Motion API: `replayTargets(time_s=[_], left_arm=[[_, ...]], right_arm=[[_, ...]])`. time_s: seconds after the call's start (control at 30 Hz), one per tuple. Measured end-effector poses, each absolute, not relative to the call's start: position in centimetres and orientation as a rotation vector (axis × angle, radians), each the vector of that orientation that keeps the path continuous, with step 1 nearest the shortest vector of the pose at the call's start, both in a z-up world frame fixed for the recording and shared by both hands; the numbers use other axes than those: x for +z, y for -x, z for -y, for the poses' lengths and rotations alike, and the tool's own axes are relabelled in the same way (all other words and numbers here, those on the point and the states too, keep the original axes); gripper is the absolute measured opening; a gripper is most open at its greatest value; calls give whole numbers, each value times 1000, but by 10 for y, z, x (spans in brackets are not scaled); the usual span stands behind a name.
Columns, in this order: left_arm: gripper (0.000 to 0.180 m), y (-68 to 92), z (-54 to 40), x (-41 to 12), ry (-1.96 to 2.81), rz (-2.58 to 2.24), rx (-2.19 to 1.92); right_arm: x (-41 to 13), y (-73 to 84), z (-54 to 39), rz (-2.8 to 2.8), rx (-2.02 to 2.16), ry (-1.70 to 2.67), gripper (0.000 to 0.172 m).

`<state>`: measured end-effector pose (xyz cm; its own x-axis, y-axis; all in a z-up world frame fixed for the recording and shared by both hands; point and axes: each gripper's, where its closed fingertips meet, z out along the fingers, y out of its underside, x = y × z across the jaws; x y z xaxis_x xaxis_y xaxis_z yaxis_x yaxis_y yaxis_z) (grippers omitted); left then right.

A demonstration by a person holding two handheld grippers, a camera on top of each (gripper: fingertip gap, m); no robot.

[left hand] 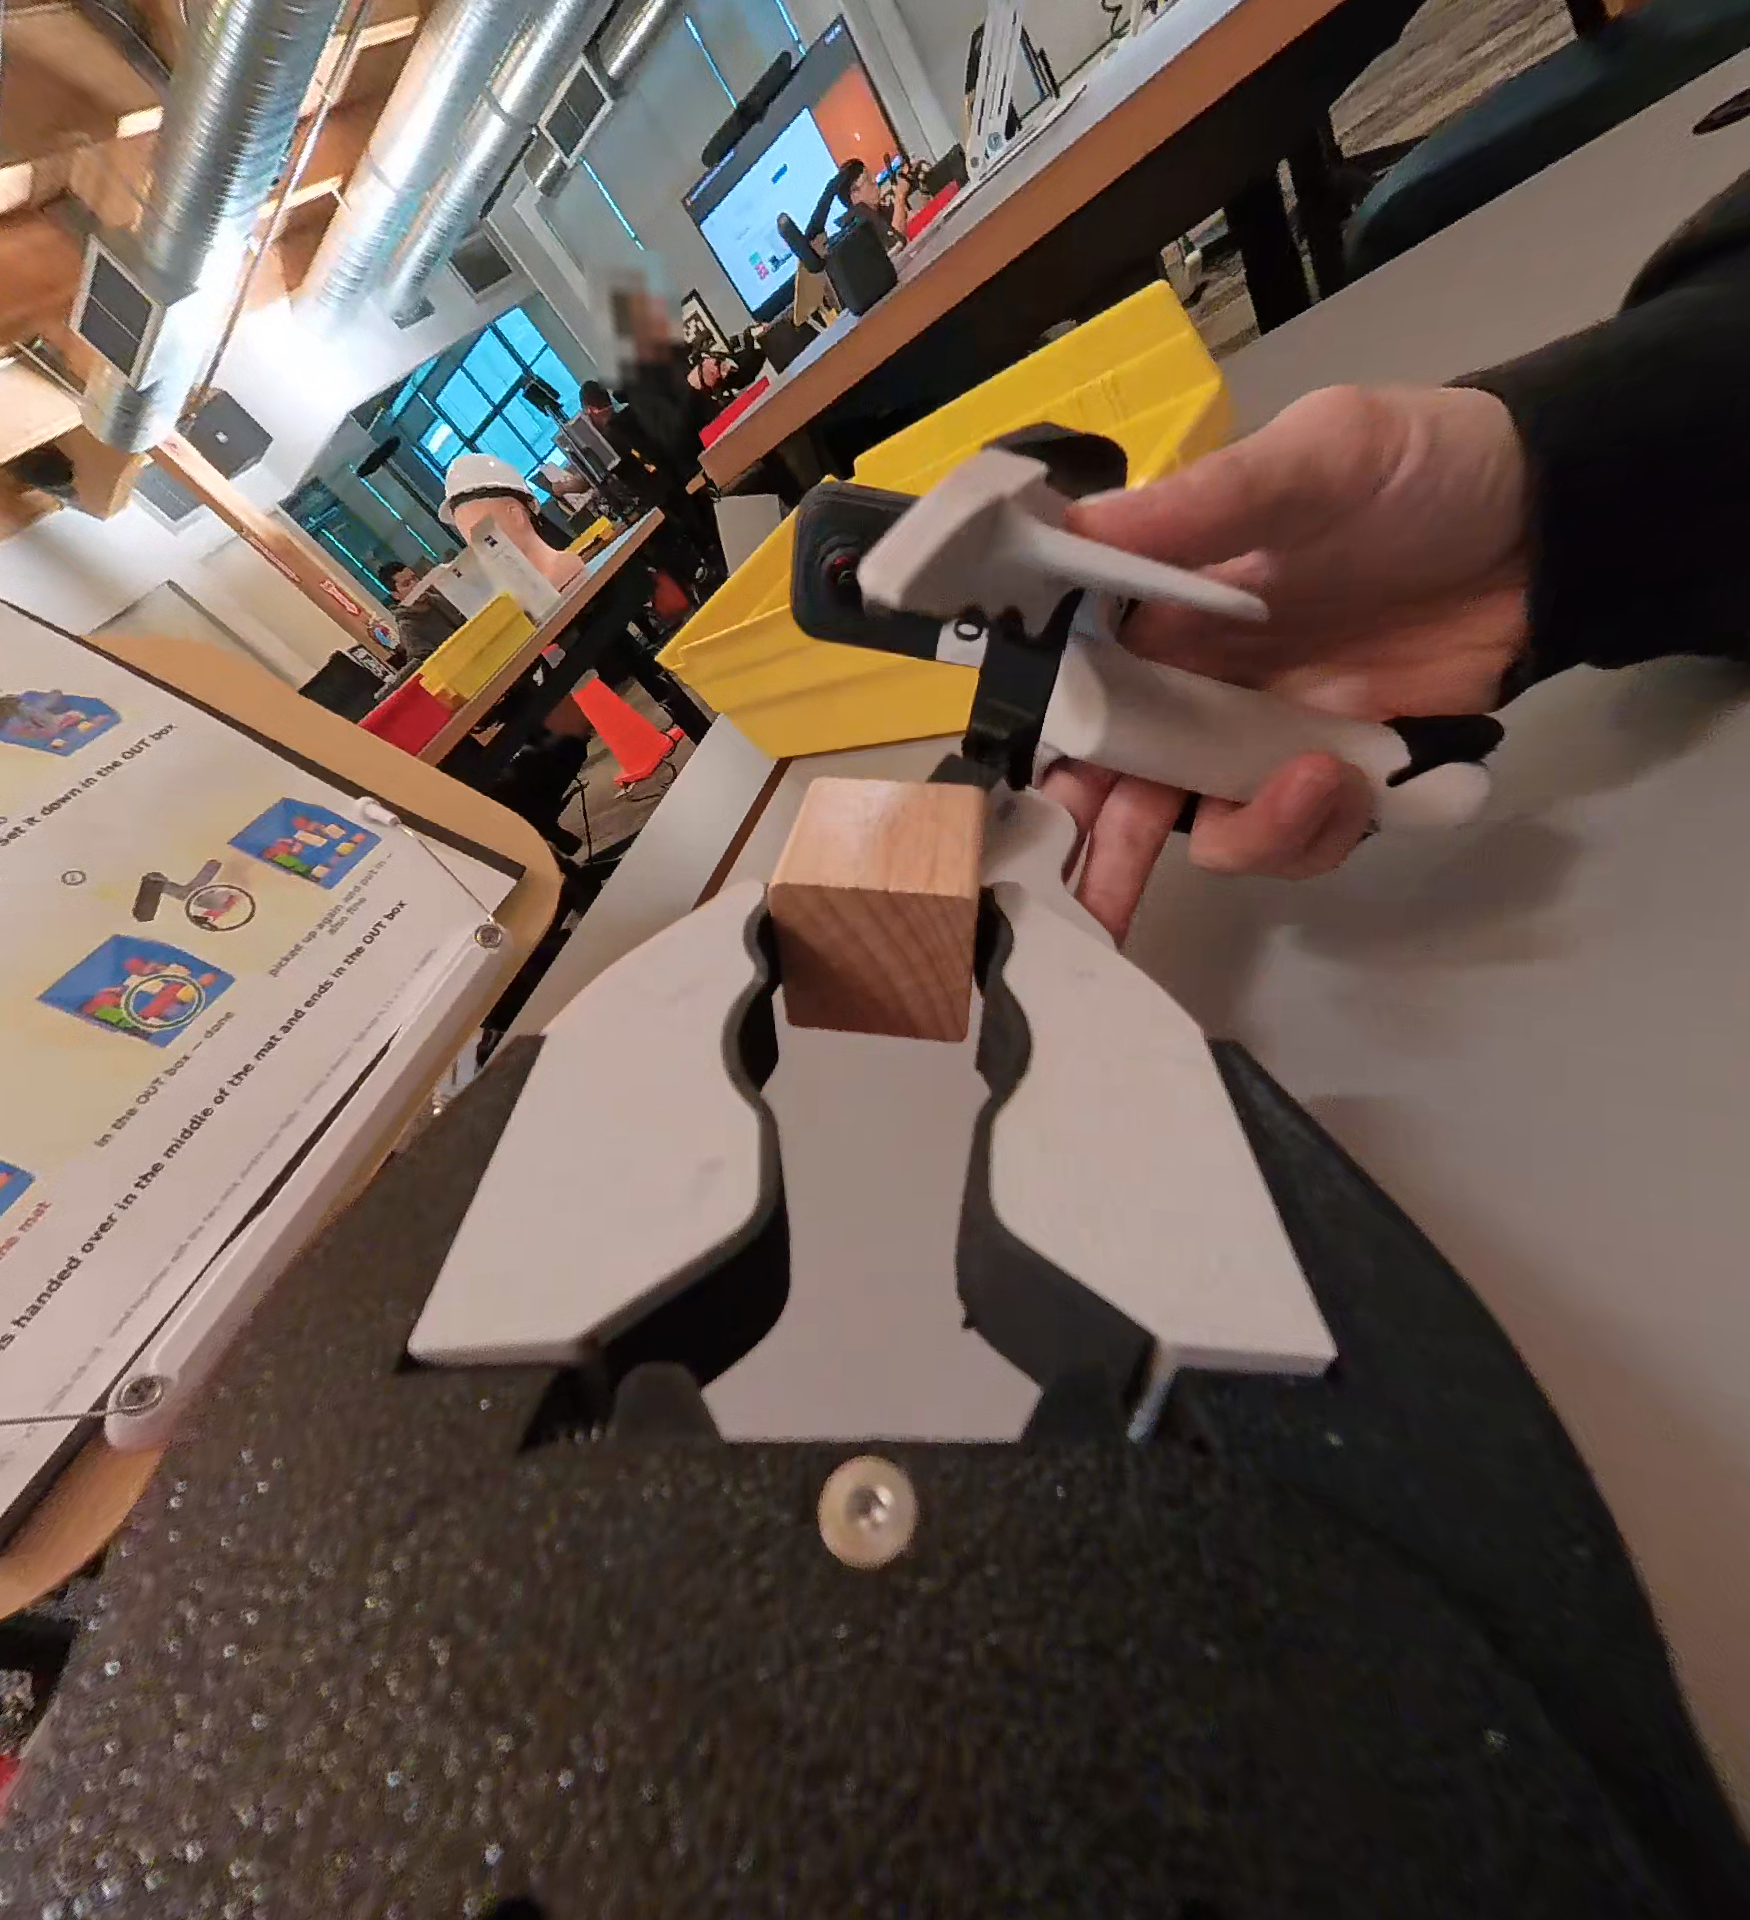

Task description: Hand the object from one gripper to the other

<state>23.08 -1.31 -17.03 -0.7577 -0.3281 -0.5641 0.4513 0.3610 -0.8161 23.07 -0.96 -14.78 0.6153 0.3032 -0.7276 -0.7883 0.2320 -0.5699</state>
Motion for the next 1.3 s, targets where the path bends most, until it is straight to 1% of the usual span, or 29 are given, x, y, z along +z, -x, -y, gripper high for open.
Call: replayTargets(time_s=[0.07,0.1,0.23,0.43,0.6,0.7,0.77,0.87,0.97,1.03,1.13,1.2,1.3], left_arm=[[35,-229,13,-174,-109,-1942,-1452],[35,-228,13,-176,-114,-1943,-1442],[34,-224,16,-186,-149,-1972,-1428],[34,-222,20,-189,-156,-1971,-1438],[35,-225,20,-193,-95,-1998,-1445],[40,-228,16,-183,16,-1956,-1533],[37,-235,10,-180,104,-1942,-1560],[32,-247,0,-183,230,-1951,-1555],[32,-254,-3,-192,331,-1998,-1545],[32,-257,-4,-198,343,-2021,-1513],[32,-256,-2,-209,309,-2073,-1451],[30,-254,2,-214,278,-2099,-1427],[27,-251,5,-223,235,-2149,-1365]], right_arm=[[-161,-225,0,-546,811,1187,78],[-165,-222,-4,-544,814,1220,81],[-168,-213,-11,-531,873,1248,78],[-176,-207,-12,-510,921,1290,35],[-182,-209,-12,-549,867,1377,35],[-167,-216,-3,-534,787,1339,35],[-149,-230,17,-533,634,1289,35],[-141,-274,75,-663,98,1325,35],[-148,-314,188,-1008,-560,1356,35],[-158,-317,269,-1257,-854,1328,35],[-185,-307,354,-1536,-1050,1345,35],[-199,-304,378,-1628,-1080,1364,35],[-218,-301,392,-1719,-1114,1451,35]])
